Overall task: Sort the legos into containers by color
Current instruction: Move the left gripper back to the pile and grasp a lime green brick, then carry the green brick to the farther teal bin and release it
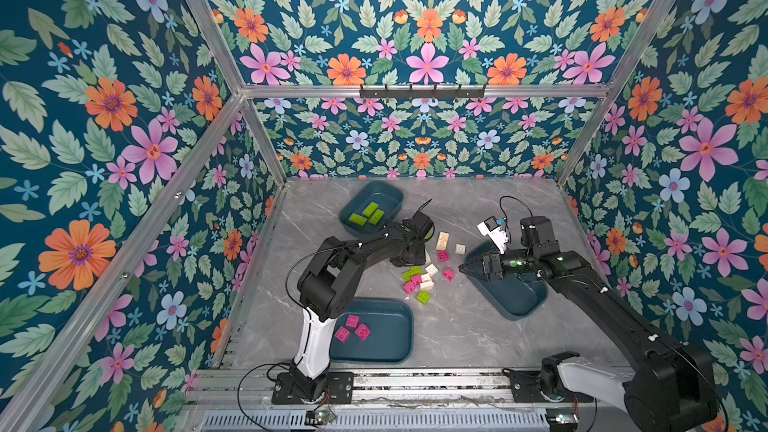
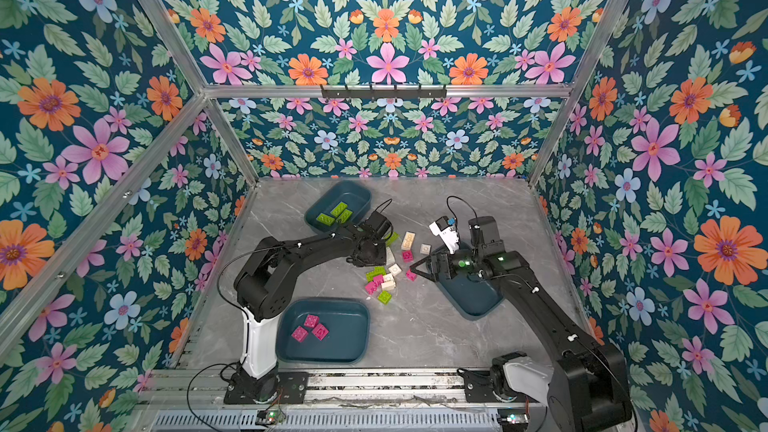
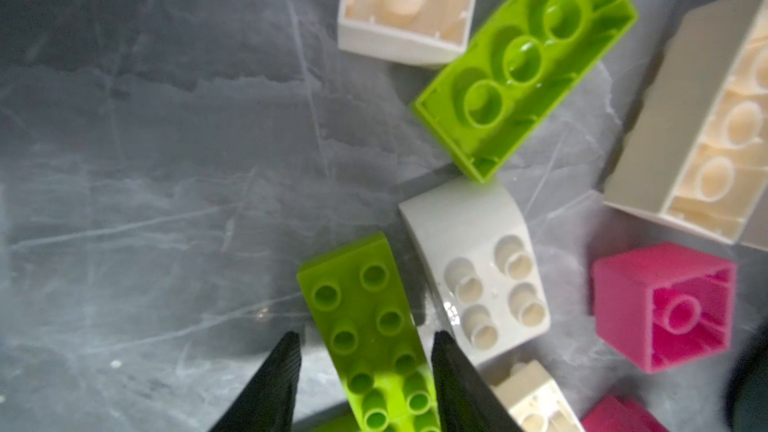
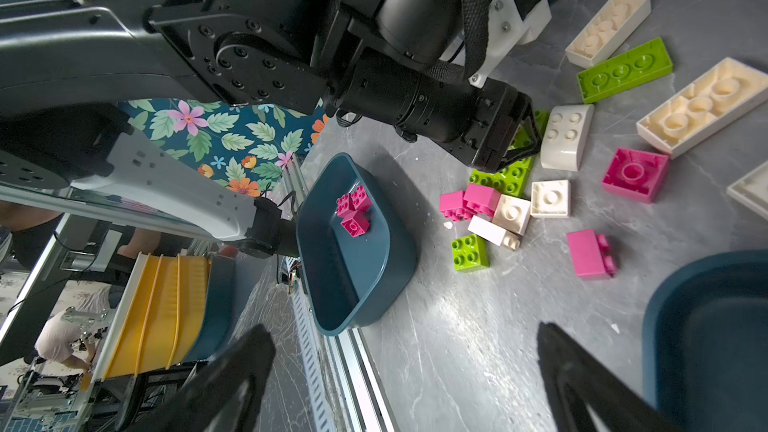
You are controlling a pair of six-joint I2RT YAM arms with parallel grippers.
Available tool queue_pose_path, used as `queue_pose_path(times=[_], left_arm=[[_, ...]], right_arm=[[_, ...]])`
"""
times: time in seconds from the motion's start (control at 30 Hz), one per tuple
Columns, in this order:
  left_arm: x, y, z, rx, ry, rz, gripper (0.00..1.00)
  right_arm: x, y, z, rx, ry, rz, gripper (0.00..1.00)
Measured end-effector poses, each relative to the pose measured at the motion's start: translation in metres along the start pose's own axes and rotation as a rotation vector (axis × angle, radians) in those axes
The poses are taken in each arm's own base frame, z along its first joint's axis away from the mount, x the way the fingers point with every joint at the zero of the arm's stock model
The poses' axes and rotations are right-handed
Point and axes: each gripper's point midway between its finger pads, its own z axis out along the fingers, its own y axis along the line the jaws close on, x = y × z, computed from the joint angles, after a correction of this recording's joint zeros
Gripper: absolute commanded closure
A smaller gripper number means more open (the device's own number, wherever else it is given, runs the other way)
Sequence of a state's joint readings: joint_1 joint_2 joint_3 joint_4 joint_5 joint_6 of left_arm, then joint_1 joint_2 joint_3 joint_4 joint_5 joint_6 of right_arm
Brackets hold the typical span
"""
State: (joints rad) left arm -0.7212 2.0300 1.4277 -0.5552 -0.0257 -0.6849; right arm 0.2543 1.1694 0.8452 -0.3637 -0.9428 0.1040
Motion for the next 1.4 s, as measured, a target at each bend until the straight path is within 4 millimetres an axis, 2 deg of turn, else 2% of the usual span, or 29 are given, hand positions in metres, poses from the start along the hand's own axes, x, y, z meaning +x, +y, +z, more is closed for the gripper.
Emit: queue_pose_path(times=[0.23,0.4,0.87,1.0,1.1,1.2,1.4], left_arm=[[-0.002,0.0,0.003,-0.01,-0.004,0.001,0.6],[-0.003,0.005,0.003,-0.036,-0.008,0.015,0.63],[-0.009,0.021,0.007,-0.103,0.003,0.123,0.59],[-0.01,0.021,0.007,-0.102,0.008,0.131,0.7],[-0.011,0.022,0.002,-0.113,0.017,0.152,0.72],[-0.023,0.024,-0.012,-0.113,0.002,0.159,0.72],[-0.076,0.034,-0.054,-0.087,-0.1,0.155,0.71]], right_arm=[[0.001,0.001,-0.002,-0.005,0.0,0.002,0.01],[0.001,0.001,-0.002,-0.003,-0.001,0.003,0.01],[0.001,0.002,-0.003,-0.009,-0.002,0.004,0.01],[0.001,0.002,-0.003,-0.009,-0.001,0.005,0.01],[0.0,0.003,-0.004,-0.009,-0.002,0.004,0.01],[0.0,0.004,-0.004,-0.012,-0.002,0.003,0.01],[-0.005,0.004,-0.003,-0.017,-0.006,-0.003,0.01]])
